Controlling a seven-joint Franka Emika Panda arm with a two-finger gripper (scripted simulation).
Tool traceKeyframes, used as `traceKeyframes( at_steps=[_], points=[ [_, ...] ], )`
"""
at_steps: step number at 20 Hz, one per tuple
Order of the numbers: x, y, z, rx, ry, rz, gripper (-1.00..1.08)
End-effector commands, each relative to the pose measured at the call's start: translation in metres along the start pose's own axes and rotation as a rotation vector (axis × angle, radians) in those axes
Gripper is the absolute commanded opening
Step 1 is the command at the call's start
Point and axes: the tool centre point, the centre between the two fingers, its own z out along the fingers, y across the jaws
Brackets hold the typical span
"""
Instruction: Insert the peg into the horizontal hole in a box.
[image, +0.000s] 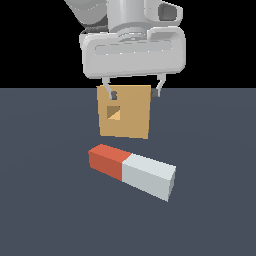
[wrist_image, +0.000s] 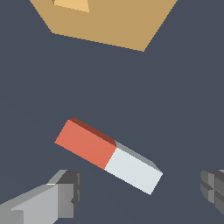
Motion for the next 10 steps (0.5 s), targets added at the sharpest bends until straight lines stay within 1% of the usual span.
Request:
traceKeyframes(
  at_steps=[1, 10],
  points=[
    [0.0, 0.0, 0.0, 0.0, 0.0, 0.0, 1.0],
    [-0.0032, -0.0006, 0.0049, 0.002, 0.002, -0.047, 1.0]
  ],
)
